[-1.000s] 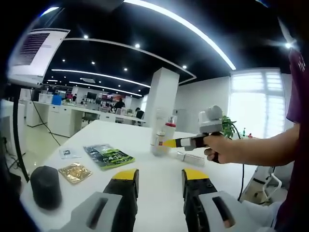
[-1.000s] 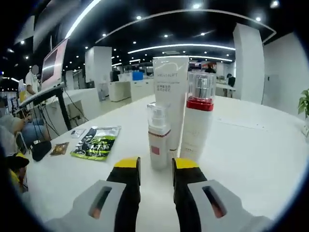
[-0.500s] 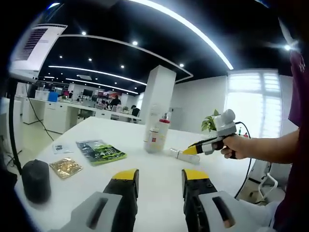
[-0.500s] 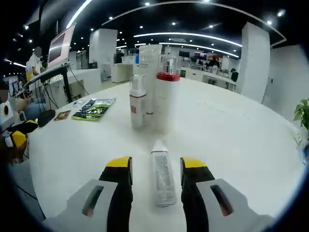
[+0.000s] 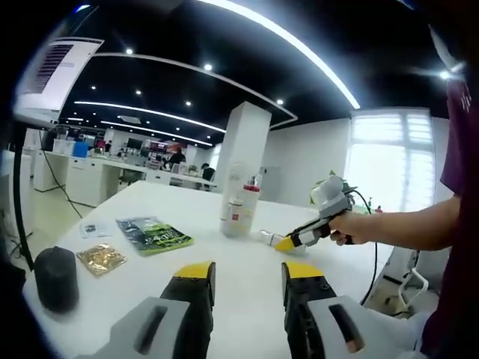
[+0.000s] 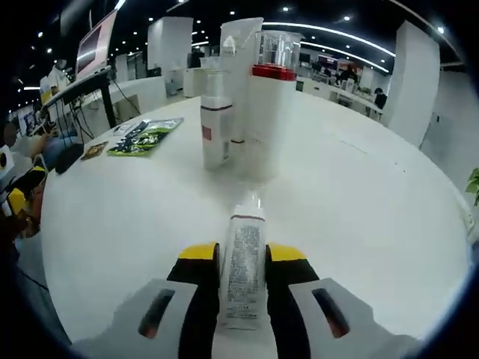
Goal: Arrange the skincare products in the storage area until every visible bottle or jar stands upright without overlapping.
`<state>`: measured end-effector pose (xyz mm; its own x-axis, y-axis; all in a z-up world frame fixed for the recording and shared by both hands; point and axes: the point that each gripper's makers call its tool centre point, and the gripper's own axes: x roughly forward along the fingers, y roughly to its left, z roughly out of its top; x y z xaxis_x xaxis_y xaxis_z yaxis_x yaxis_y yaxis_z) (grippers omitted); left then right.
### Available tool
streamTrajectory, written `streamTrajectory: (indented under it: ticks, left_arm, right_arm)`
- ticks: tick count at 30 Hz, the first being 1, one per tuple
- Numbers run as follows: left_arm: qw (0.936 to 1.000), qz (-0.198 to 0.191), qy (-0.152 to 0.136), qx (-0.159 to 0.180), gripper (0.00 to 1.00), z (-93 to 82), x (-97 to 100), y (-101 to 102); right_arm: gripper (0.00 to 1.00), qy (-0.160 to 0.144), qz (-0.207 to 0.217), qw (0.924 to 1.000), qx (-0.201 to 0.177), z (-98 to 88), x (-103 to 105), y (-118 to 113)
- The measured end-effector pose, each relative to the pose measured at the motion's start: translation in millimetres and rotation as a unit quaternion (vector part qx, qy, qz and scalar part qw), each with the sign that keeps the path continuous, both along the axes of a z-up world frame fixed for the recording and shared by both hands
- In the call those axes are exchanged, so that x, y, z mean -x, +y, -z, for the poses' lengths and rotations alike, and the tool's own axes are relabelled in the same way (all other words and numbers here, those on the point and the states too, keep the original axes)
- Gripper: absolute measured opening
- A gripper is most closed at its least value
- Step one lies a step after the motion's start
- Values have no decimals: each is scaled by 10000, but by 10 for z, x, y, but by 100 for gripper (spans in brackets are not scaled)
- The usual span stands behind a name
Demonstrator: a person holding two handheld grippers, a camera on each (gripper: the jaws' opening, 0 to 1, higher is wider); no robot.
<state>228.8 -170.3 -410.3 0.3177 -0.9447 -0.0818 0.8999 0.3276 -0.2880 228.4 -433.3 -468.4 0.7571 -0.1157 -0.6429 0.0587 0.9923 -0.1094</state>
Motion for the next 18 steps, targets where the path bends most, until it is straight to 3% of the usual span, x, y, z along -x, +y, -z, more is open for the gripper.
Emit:
streamTrajectory:
  ticks: [12,18]
  left_arm:
    - [10000,-55,40,-11,36,16,-28,20]
    - [9997,-208,114,11,36,-22,-100,71]
  right_arm:
    - [20,-267,-123,9992,-286,-127,14,146]
    - [20,-582,-526,9952,-590,-229,-125,468]
